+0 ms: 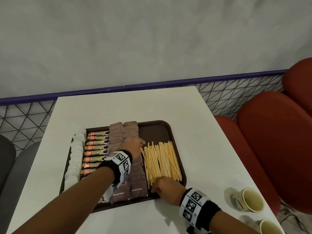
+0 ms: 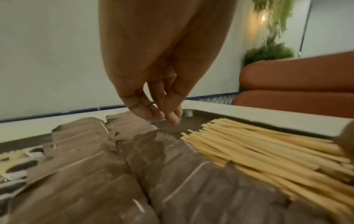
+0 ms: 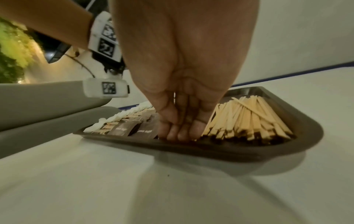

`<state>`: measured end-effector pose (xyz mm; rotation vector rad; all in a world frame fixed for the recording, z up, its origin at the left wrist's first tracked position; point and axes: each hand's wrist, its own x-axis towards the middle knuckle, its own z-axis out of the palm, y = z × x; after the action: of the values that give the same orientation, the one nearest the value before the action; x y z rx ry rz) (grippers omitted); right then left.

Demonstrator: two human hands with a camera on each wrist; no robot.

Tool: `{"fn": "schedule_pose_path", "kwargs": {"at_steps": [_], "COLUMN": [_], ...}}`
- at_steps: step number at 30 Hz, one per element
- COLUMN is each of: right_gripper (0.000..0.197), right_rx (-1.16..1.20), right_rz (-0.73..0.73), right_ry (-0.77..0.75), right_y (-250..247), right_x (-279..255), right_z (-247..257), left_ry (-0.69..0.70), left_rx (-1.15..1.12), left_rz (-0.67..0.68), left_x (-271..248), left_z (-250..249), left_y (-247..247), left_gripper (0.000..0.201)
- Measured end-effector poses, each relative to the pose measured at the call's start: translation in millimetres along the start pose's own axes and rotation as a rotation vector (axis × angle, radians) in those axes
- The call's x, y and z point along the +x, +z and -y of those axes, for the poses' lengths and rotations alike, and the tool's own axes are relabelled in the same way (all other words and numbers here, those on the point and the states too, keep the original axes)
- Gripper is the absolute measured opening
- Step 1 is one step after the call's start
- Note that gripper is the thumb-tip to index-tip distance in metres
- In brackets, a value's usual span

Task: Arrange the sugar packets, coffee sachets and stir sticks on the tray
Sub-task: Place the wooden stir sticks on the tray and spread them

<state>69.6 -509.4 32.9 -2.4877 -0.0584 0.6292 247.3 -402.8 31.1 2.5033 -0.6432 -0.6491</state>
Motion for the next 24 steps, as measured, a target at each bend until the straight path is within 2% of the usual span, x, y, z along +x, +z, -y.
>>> {"fn": "schedule_pose_path", "kwargs": {"at_steps": [4, 9, 24], "right_gripper": [0.038, 0.039, 0.045], "right_rx": [-0.085, -0.066, -0.136], "right_rz": [-0.001, -0.073, -0.160], "right_ry": [-0.006, -0.016, -0.080], "right_y": [9, 10, 16], "right_x": [2, 10, 4], "right_z": [4, 1, -1], "left_ry": [0.067, 0.091, 0.049], "left_rx": [0.250, 0.444, 0.377], "left_rz": [0.054, 0.093, 0.094], "left_x": [4, 2, 4], "left_z": [-4, -14, -17], "left_y": [-6, 1, 0], "left_gripper": [0.038, 0.048, 0.057]}}
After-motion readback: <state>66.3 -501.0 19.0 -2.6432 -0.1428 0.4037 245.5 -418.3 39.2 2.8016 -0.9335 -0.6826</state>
